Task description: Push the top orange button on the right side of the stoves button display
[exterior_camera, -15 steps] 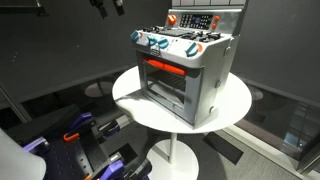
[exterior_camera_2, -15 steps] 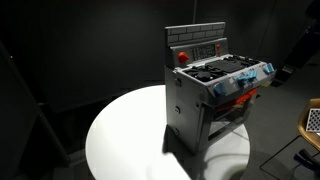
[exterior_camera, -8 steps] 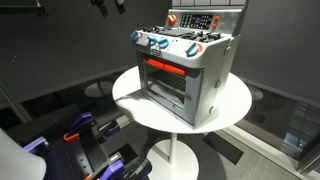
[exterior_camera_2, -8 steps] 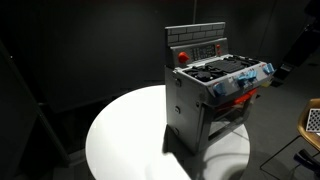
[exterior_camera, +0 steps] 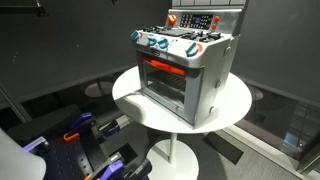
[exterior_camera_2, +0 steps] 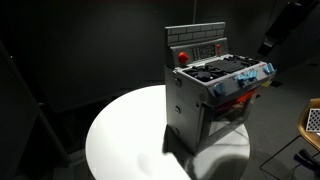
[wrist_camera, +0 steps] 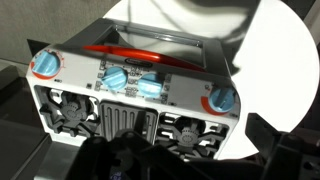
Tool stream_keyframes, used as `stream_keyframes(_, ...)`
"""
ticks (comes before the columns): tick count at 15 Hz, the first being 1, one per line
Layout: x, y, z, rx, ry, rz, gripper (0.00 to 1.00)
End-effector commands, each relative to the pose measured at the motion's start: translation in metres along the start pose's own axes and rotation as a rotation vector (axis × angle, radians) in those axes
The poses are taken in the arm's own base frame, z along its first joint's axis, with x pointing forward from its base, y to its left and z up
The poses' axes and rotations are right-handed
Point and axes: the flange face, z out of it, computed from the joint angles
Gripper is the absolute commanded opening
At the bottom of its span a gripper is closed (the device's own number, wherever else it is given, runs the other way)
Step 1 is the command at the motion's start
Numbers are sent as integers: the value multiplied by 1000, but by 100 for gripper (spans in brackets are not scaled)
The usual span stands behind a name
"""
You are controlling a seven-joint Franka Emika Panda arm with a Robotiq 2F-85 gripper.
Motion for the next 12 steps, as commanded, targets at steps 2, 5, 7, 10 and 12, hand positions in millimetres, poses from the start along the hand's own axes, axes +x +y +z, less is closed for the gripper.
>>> stream_keyframes(2,40,23,1,-40,51,80,100)
stream_keyframes(5,61,45,8,-71,82,146,100)
stream_keyframes(7,74,60,13,-87,101,188,100)
stream_keyframes(10,93,81,25,-110,121,246,100)
stream_keyframes(12,104,92,33,-121,133,277,100)
